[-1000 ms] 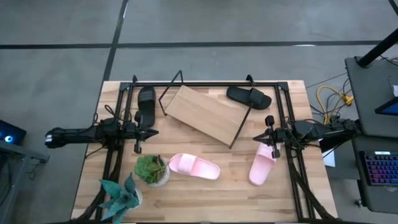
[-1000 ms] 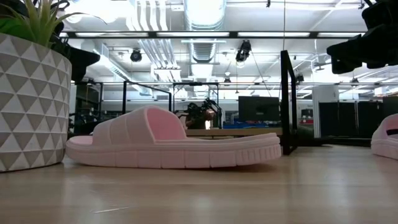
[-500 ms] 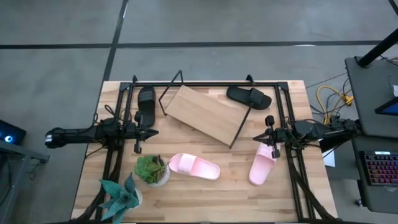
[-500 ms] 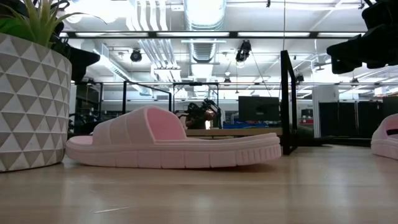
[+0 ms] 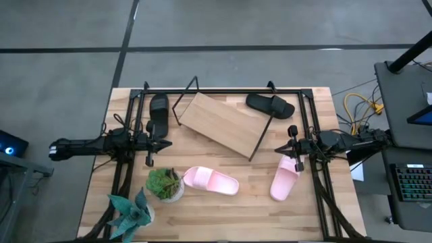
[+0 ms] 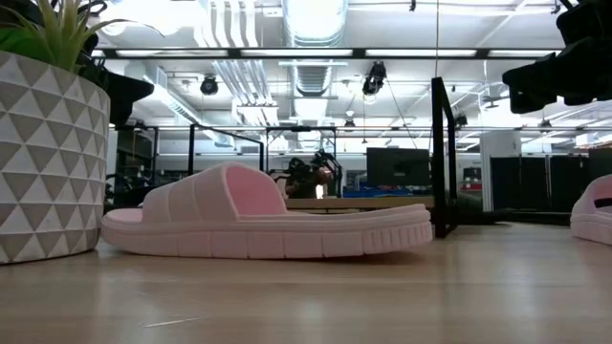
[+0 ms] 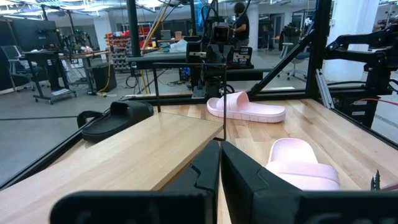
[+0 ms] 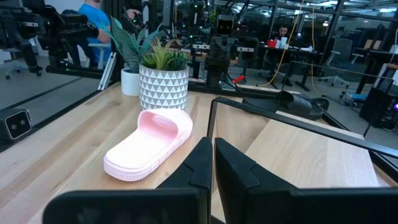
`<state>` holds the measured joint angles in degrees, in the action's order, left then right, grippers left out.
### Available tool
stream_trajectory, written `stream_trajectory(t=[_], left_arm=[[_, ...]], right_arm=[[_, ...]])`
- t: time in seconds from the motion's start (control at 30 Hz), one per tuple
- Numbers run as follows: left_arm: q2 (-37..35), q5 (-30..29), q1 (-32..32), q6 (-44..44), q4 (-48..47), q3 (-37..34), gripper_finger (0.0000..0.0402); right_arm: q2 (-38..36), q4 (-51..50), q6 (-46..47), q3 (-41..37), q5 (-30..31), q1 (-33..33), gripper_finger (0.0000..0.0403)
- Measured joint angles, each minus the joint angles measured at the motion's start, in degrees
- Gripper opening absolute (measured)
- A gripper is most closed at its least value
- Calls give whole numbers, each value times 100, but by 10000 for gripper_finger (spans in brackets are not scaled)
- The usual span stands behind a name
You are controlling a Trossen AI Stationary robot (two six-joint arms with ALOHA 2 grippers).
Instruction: Pick and place slides into the shelf
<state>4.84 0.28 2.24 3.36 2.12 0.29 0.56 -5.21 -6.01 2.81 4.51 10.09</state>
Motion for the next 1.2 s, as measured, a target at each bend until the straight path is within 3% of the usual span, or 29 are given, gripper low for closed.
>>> stream_trajectory(t=[0.67, 0.8, 1.03, 1.2], left_arm=[[0, 0, -2, 2, -1, 1, 0], [0, 0, -1, 2, 2, 0, 0], [0, 0, -1, 0, 43, 0, 0], [0, 0, -1, -3, 48, 1, 0]], right_arm=[[1, 30, -27, -1, 2, -1, 9], [2, 392, -70, -1, 0, 1, 9], [2, 854, 708, 0, 0, -1, 9], [1, 1176, 402, 0, 2, -1, 9]])
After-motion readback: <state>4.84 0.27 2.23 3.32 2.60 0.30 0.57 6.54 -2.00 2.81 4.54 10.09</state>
